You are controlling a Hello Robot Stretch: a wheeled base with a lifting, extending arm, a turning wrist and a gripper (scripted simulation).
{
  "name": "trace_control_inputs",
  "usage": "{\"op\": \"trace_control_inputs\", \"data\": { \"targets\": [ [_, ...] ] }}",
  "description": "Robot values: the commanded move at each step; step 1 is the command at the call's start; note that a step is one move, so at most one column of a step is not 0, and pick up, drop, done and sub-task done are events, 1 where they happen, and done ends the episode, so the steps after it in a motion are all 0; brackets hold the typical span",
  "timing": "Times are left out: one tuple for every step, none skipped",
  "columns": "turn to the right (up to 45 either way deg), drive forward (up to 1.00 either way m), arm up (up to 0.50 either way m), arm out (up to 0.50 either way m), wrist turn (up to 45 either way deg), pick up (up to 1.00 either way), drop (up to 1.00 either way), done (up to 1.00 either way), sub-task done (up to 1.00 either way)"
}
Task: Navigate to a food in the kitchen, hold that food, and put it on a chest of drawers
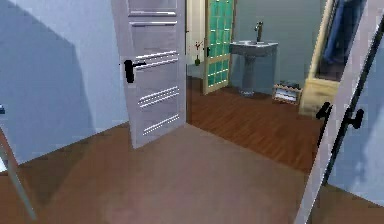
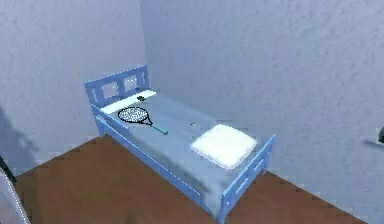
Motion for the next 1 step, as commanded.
{"op": "trace_control_inputs", "data": {
  "targets": [
    [0.0,0.5,0.0,0.0,0.0,0.0,0.0,0.0,0.0]
  ]
}}
